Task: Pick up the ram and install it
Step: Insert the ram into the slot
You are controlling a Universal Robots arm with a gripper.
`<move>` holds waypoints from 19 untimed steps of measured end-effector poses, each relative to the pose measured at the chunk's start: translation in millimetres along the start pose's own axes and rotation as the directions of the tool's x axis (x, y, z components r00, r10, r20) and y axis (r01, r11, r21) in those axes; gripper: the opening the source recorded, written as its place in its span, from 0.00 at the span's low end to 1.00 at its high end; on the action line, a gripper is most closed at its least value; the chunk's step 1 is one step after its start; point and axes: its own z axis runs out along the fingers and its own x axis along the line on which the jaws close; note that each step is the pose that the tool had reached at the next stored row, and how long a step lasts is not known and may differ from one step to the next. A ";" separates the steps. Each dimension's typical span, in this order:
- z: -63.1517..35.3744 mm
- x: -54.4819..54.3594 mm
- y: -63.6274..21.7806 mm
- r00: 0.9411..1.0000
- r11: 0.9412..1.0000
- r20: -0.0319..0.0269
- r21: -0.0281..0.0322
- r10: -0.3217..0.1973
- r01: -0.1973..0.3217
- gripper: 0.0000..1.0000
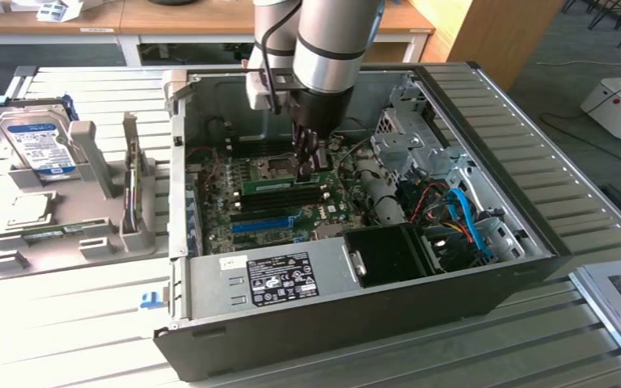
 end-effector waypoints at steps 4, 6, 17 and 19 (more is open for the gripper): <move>0.1 0.0 0.7 1.000 1.000 0.000 0.006 0.000 0.000 0.11; 0.1 0.0 0.8 1.000 1.000 0.000 0.006 0.000 0.000 0.11; 0.1 0.0 0.8 1.000 1.000 0.000 0.006 0.014 -0.014 0.11; 0.2 0.0 0.8 1.000 1.000 0.000 0.006 0.014 -0.014 0.11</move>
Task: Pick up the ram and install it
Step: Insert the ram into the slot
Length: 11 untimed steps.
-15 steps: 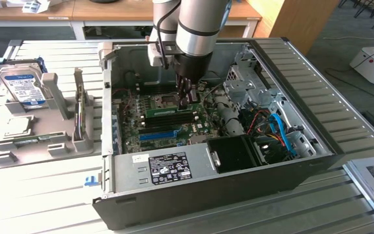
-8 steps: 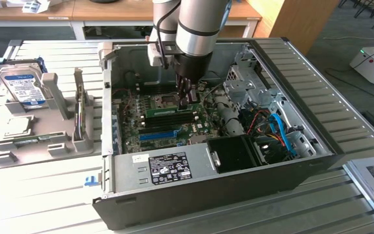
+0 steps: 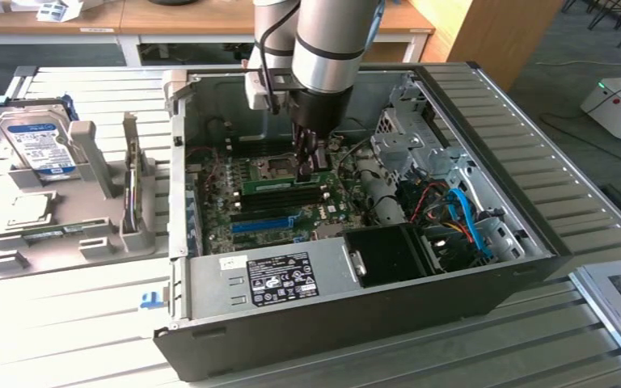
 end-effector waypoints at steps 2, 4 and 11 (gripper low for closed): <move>0.7 0.0 0.0 1.000 1.000 0.000 0.000 0.000 0.000 0.11; 1.5 0.0 -0.1 1.000 1.000 0.000 0.000 0.000 0.000 0.11; 4.8 0.1 -0.2 1.000 1.000 0.000 0.000 0.000 0.000 0.11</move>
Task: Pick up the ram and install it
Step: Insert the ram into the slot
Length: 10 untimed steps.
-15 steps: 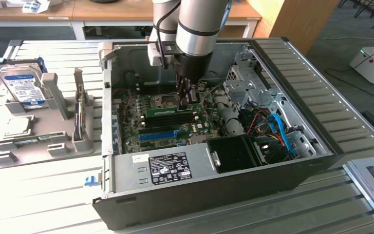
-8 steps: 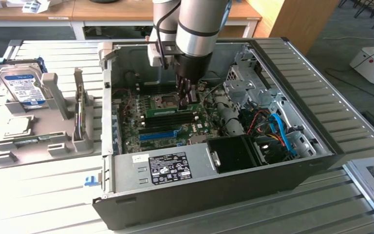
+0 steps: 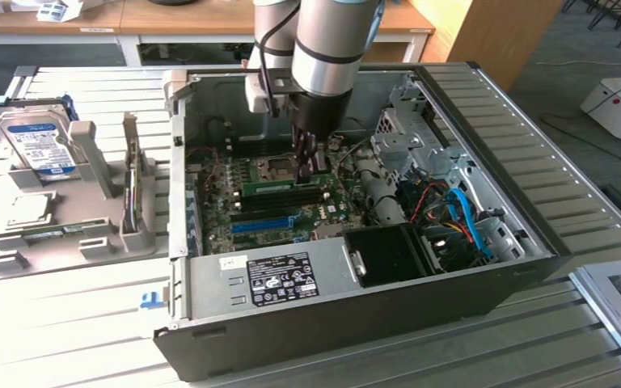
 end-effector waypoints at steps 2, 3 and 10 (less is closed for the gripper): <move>0.9 0.0 0.0 1.000 1.000 0.000 0.000 0.000 0.000 0.11; 1.4 0.1 -0.1 1.000 1.000 0.000 0.000 0.000 0.000 0.11; 2.2 0.1 -0.1 1.000 1.000 0.000 0.000 0.000 0.000 0.11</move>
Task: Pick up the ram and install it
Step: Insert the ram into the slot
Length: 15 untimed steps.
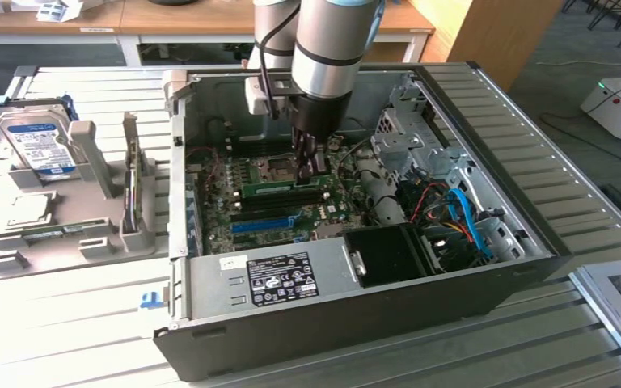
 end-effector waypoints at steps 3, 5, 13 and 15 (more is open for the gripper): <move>1.5 0.0 -0.1 1.000 1.000 0.000 0.001 0.000 0.000 0.11; 2.7 0.1 -0.1 1.000 1.000 0.000 0.001 0.000 0.000 0.11; 5.3 0.2 -0.2 1.000 1.000 0.000 0.001 0.000 0.000 0.11; 5.3 0.2 -0.2 1.000 1.000 0.000 0.001 0.000 0.000 0.11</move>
